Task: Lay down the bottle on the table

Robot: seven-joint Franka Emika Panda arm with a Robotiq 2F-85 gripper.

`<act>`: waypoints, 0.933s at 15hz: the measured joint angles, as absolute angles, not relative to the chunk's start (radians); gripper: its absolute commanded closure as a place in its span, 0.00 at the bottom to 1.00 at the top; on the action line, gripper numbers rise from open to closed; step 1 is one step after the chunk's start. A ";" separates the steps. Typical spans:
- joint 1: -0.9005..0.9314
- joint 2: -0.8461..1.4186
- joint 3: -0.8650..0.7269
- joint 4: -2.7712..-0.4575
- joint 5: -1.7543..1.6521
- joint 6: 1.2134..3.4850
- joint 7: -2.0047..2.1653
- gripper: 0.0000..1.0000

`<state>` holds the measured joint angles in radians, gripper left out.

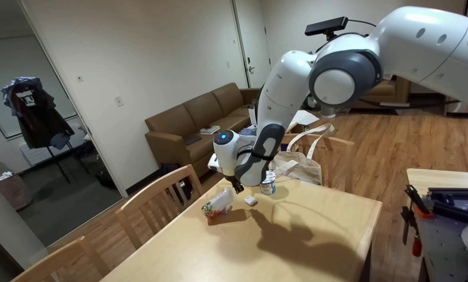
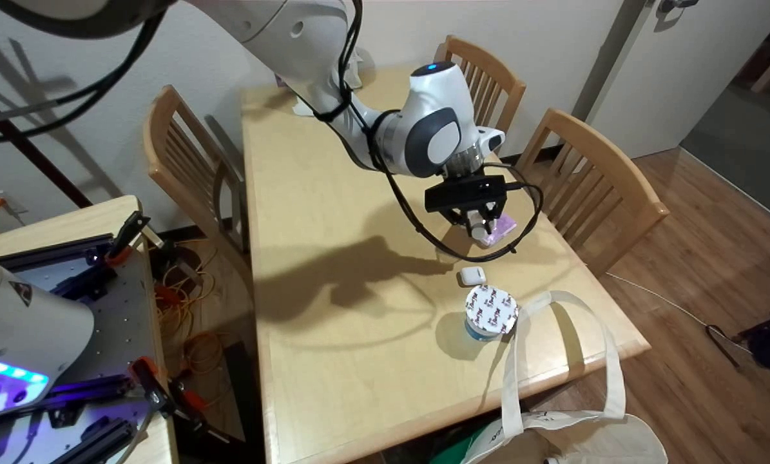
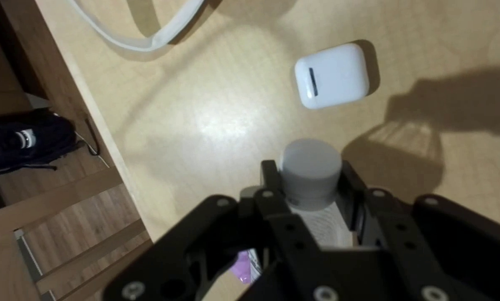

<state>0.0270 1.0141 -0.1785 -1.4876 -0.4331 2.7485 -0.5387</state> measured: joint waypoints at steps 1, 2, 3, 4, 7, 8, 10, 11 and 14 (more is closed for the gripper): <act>0.028 1.016 -0.184 -1.488 -0.447 2.765 -0.530 0.88; 0.028 1.017 -0.188 -1.489 -0.451 2.781 -0.521 0.88; 0.027 1.015 -0.189 -1.494 -0.451 2.798 -0.508 0.88; 0.026 1.013 -0.189 -1.502 -0.451 2.813 -0.490 0.88; 0.025 0.987 -0.186 -1.559 -0.451 2.867 -0.442 0.88; 0.023 0.974 -0.181 -1.587 -0.451 2.893 -0.442 0.88; 0.020 0.944 -0.170 -1.655 -0.451 2.963 -0.442 0.88; 0.022 0.928 -0.170 -1.689 -0.452 2.998 -0.442 0.88; 0.036 0.894 -0.183 -1.764 -0.454 3.058 -0.441 0.88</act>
<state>0.0362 0.8945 -0.1833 -1.7636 -0.4543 3.0579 -0.4407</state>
